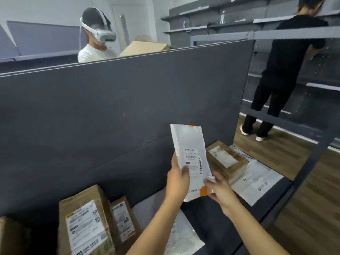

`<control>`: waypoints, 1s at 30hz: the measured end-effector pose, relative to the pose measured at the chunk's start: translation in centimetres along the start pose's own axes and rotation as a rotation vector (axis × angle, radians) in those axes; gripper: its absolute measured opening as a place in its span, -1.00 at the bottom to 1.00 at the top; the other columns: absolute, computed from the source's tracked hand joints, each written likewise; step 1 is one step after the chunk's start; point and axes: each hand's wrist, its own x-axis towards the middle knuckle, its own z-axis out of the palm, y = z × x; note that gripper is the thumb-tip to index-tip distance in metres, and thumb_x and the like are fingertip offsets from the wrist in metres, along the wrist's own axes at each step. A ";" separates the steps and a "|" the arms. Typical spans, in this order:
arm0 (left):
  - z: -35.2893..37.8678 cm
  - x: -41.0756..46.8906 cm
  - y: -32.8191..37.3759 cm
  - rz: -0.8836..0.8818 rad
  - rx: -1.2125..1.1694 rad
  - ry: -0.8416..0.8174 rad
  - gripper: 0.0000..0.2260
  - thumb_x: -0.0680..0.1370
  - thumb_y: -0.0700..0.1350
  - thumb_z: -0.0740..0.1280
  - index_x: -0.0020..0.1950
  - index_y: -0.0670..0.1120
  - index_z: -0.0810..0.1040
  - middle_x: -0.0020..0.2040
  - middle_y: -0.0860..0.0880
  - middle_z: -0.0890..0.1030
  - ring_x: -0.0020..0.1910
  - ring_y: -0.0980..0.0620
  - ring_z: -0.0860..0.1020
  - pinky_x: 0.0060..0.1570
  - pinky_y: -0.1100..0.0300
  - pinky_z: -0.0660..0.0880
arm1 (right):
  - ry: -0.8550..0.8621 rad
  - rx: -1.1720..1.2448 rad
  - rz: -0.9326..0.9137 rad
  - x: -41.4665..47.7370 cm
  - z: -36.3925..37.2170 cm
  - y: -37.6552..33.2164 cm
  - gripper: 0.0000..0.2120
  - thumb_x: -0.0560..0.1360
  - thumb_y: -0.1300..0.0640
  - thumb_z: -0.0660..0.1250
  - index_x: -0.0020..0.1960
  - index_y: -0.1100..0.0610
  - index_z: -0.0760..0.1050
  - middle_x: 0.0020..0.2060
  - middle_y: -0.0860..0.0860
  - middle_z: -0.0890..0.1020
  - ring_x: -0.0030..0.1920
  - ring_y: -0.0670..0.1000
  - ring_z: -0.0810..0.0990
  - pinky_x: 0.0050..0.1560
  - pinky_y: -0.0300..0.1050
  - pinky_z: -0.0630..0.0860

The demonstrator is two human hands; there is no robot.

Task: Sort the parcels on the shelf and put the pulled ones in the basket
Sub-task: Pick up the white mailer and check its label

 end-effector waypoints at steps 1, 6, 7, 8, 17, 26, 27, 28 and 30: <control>0.5 -0.9 0.4 0.042 0.087 -0.023 -0.49 0.63 -0.14 0.11 0.53 0.09 0.02 0.37 0.07 0.44 0.20 0.04 0.53 0.05 0.21 0.52 | -0.022 0.023 0.054 0.1 0.5 0.5 -0.71 0.54 0.25 0.28 0.23 0.03 0.47 0.04 0.01 0.65 0.00 0.02 0.62 0.00 -0.05 0.57; 2.9 -4.4 1.2 0.193 0.476 -0.059 -0.29 0.62 -0.23 0.11 0.51 0.12 -0.35 0.55 0.04 0.10 0.30 -0.03 0.42 0.19 0.08 0.47 | -0.118 0.056 0.083 -0.8 2.5 1.8 -0.69 0.59 0.20 0.18 0.33 0.15 0.41 0.02 0.04 0.64 0.03 0.02 0.61 0.00 -0.02 0.55; 3.0 -4.5 0.8 0.192 0.487 -0.049 -0.27 0.61 -0.24 0.13 0.51 0.10 -0.36 0.54 0.02 0.11 0.29 -0.03 0.43 0.17 0.07 0.48 | -0.112 0.051 0.084 -1.0 2.5 1.8 -0.70 0.59 0.19 0.18 0.31 0.15 0.42 0.01 0.05 0.64 0.02 0.03 0.62 0.01 -0.01 0.55; 2.9 -4.5 0.6 0.193 0.483 -0.040 -0.24 0.61 -0.24 0.16 0.51 0.09 -0.37 0.53 0.01 0.14 0.27 -0.03 0.44 0.15 0.08 0.50 | -0.124 0.059 0.100 -1.1 2.5 1.8 -0.71 0.58 0.17 0.21 0.28 0.10 0.46 0.04 0.05 0.65 0.05 0.05 0.63 0.07 0.03 0.56; -2.6 -1.2 -0.2 -0.030 -0.153 -0.018 -0.56 0.55 -0.27 0.11 0.20 0.24 0.46 0.07 0.15 0.63 0.08 0.15 0.60 0.07 0.10 0.58 | 0.112 -0.005 -0.094 -2.7 1.0 0.5 -0.69 0.46 0.34 0.38 0.04 0.00 0.42 0.04 0.04 0.61 0.01 0.02 0.60 -0.05 -0.11 0.54; -3.1 -0.3 -2.2 -0.281 -0.505 -0.121 -0.64 0.62 -0.25 0.11 0.20 0.12 0.56 0.07 -0.03 0.68 0.06 -0.03 0.64 0.05 -0.03 0.58 | 0.015 -0.532 -0.597 -7.8 4.1 -2.0 -0.73 0.43 0.21 0.37 -0.09 -0.11 0.37 -0.16 -0.12 0.55 -0.16 -0.16 0.55 -0.21 -0.27 0.53; -3.0 -0.4 -2.3 -0.282 -0.545 -0.135 -0.65 0.63 -0.25 0.10 0.17 0.11 0.58 0.04 -0.04 0.69 0.01 -0.02 0.65 -0.01 0.01 0.59 | 0.017 -0.582 -0.634 -8.0 4.5 -1.9 -0.74 0.43 0.18 0.37 -0.10 -0.13 0.36 -0.15 -0.16 0.54 -0.15 -0.14 0.54 -0.21 -0.27 0.51; -2.9 -0.4 -2.5 -0.281 -0.580 -0.143 -0.65 0.64 -0.24 0.09 0.17 0.09 0.58 0.01 -0.05 0.69 -0.04 0.00 0.66 -0.10 0.08 0.59 | 0.026 -0.618 -0.667 -8.2 4.8 -1.8 -0.74 0.43 0.18 0.37 -0.11 -0.13 0.36 -0.14 -0.19 0.53 -0.14 -0.14 0.53 -0.21 -0.28 0.49; -2.9 -0.5 -2.9 -0.277 -0.615 -0.137 -0.66 0.64 -0.24 0.08 0.20 0.06 0.57 0.00 -0.04 0.70 -0.08 0.02 0.67 -0.21 0.17 0.58 | 0.048 -0.639 -0.690 -8.1 5.0 -1.9 -0.74 0.42 0.18 0.36 -0.11 -0.12 0.35 -0.11 -0.24 0.52 -0.11 -0.17 0.52 -0.22 -0.30 0.47</control>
